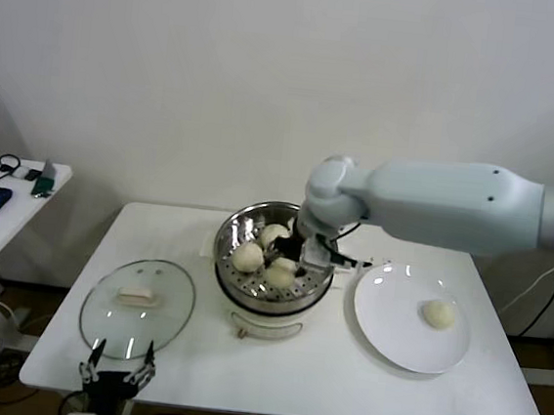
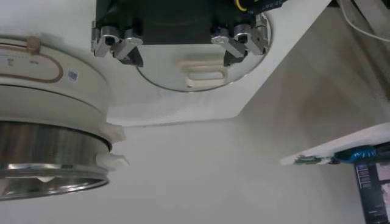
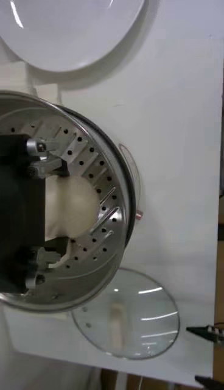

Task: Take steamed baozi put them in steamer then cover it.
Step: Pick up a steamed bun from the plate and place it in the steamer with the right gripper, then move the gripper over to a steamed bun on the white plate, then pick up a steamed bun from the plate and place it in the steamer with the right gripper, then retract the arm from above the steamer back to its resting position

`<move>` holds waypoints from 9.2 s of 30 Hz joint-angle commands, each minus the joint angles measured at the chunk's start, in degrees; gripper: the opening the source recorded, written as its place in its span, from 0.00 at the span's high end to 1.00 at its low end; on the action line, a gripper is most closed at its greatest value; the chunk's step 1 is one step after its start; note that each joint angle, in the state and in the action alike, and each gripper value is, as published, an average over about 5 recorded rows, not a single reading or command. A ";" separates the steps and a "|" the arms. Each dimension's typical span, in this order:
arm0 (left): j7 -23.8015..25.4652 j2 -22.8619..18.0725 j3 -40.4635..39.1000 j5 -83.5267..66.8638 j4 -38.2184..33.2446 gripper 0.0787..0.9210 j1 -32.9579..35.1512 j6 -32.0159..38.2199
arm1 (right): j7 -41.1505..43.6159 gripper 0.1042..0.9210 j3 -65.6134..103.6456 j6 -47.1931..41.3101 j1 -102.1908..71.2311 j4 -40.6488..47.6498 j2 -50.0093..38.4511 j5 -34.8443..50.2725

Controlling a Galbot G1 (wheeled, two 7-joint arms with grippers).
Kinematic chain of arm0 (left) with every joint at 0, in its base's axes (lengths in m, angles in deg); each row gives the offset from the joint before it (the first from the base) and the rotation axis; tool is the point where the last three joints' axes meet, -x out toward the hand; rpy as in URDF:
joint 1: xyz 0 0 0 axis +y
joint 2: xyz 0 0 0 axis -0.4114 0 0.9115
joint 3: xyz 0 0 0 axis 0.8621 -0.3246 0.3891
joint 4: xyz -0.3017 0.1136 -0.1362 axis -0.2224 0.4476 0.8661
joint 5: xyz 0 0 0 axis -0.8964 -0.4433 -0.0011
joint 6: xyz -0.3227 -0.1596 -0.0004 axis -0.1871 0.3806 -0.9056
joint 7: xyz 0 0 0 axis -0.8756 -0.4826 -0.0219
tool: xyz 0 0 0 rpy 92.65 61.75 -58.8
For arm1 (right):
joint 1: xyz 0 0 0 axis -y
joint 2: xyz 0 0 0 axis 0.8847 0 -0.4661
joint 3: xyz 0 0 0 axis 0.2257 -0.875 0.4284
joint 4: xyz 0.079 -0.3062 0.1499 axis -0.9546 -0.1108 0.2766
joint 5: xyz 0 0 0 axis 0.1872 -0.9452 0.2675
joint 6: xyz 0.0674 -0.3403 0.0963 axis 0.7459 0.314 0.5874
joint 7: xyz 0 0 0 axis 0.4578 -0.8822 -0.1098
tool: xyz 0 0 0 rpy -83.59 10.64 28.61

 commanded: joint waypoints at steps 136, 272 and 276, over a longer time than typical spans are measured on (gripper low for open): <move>0.13 0.36 0.74 -2.04 -3.29 0.12 0.09 -0.18 | 4.41 0.33 1.28 -35.42 -7.33 18.04 -0.81 41.64; -11.93 14.77 -2.34 70.92 41.09 0.16 -31.38 5.97 | -40.13 0.12 127.92 6.87 -142.47 -8.46 2.24 37.19; -12.36 14.44 -2.36 71.07 41.58 0.29 -31.38 5.96 | -40.13 0.12 127.75 6.80 -142.17 -8.21 2.63 36.83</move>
